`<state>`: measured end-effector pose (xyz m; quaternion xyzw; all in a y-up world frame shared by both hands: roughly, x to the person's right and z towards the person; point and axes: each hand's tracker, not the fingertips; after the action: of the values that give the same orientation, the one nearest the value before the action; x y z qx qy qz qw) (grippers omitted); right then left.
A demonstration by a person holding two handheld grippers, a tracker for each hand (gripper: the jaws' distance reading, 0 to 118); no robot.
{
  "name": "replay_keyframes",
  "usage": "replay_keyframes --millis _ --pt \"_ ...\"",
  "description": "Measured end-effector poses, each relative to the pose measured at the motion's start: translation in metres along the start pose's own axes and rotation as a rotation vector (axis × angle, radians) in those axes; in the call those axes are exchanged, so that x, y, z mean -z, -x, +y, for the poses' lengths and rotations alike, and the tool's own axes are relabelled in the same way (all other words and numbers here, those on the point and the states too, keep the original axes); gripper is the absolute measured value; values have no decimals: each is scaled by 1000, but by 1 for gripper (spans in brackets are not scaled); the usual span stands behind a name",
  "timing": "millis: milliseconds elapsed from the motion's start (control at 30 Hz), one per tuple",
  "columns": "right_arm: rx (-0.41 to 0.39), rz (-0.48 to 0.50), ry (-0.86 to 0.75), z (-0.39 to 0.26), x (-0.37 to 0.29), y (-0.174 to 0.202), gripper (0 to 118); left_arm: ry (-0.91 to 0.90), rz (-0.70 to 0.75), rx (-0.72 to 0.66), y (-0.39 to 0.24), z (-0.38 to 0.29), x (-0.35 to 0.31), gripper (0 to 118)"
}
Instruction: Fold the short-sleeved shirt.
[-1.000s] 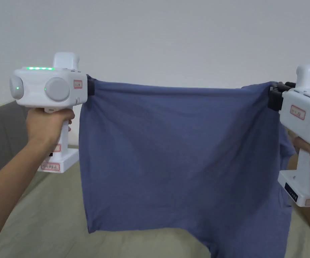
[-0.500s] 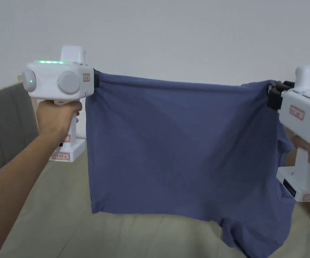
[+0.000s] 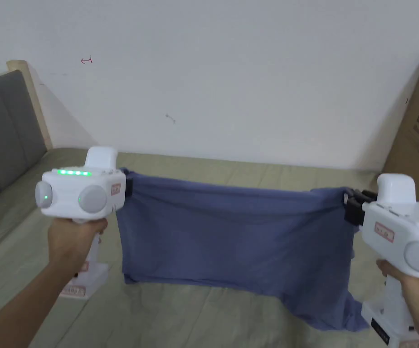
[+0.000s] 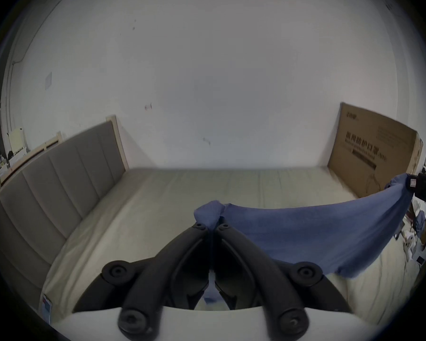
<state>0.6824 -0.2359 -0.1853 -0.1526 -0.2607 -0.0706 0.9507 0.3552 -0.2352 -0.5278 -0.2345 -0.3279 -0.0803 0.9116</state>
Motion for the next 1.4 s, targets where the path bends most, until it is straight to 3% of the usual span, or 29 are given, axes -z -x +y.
replay_keyframes --millis 433,867,1100,1300,1400 --pt "156 90 199 -138 -130 3 3 213 -51 -82 37 -180 -108 2" --pt "180 89 329 -235 -254 33 3 340 -34 -147 54 -293 -219 2" --pt "191 70 437 -281 -285 49 3 429 0 -125 56 -342 -244 2" --pt "273 -25 615 -316 -273 57 3 517 29 -90 51 -368 -239 2" --pt "271 -52 645 -328 -264 61 4 536 46 -99 48 -371 -232 2"
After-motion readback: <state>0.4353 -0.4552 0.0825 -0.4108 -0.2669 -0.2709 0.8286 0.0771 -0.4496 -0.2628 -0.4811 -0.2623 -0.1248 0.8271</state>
